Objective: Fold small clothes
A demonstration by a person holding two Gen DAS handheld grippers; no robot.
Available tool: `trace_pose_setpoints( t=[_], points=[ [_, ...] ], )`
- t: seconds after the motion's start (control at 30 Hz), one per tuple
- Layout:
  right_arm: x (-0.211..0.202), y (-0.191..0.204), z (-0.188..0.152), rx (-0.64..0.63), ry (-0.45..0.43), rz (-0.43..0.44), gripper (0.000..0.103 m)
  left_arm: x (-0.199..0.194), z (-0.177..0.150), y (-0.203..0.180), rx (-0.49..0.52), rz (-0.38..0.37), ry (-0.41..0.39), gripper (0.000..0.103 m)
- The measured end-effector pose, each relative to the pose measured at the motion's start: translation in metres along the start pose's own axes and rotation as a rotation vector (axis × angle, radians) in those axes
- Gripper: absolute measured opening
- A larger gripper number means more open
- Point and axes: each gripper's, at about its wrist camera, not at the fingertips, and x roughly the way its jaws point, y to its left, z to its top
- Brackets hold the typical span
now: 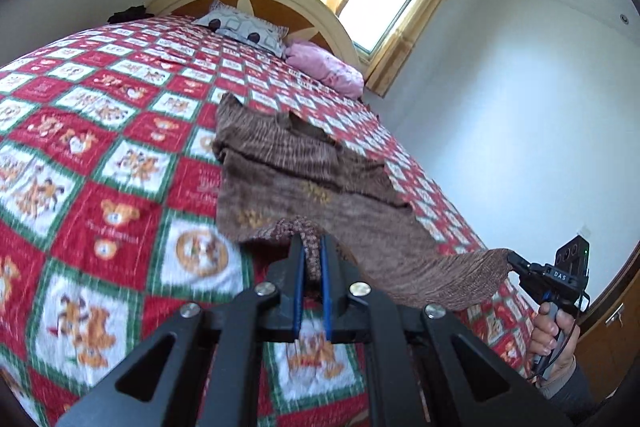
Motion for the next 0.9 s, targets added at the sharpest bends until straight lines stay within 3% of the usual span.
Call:
trace_pose_setpoints(
  t=[0.33, 0.9],
  points=[
    [0.028, 0.005, 0.053, -0.028, -0.03, -0.014, 0.006, 0.029, 0.054, 0.0, 0.041, 0.014, -0.042, 0.007],
    [0.135, -0.005, 0.151, -0.051, -0.019, -0.071, 0.005, 0.117, 0.137, 0.025, 0.008, 0.064, -0.043, 0.007]
  ],
)
